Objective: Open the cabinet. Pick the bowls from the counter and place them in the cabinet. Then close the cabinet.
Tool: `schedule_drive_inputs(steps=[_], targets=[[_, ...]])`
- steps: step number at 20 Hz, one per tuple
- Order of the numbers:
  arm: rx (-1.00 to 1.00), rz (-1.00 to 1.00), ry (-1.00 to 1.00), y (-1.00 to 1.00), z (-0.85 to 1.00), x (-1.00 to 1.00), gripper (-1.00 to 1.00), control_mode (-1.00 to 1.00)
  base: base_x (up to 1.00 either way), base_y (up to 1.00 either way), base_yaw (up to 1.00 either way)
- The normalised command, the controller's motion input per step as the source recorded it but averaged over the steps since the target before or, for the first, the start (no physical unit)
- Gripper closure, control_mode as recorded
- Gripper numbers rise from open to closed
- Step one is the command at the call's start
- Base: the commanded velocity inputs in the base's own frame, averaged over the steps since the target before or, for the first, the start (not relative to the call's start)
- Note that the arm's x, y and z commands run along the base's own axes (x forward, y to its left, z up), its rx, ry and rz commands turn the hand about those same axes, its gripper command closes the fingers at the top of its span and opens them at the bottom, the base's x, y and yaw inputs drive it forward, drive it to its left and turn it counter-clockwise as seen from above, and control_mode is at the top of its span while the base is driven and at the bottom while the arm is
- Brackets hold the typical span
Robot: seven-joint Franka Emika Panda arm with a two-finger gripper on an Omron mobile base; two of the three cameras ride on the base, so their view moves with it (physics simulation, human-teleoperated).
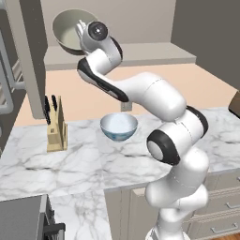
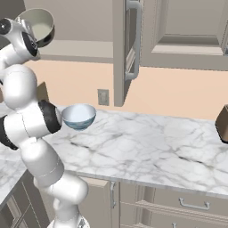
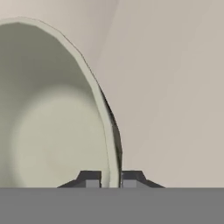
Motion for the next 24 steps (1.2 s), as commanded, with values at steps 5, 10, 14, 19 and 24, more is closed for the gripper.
schedule_drive_inputs(steps=[5,10,14,19,24], targets=[[0.02,0.0,-0.02,0.04,-0.02,0.0,-1.0,-1.0,0.0,0.0,0.0],[0.06,0.0,-0.14,0.0,0.01,-0.35,-1.0,-1.0,0.0,0.0,0.0],[0.08,0.0,-0.23,0.0,0.06,-0.68,-1.0,-1.0,0.0,0.0,0.0],[0.07,0.0,-0.29,-0.13,0.11,-0.63,-1.0,-1.0,0.0,0.0,0.0],[0.16,-0.02,-0.02,-0.83,0.0,-0.65,-1.0,-1.0,0.0,0.0,0.0]])
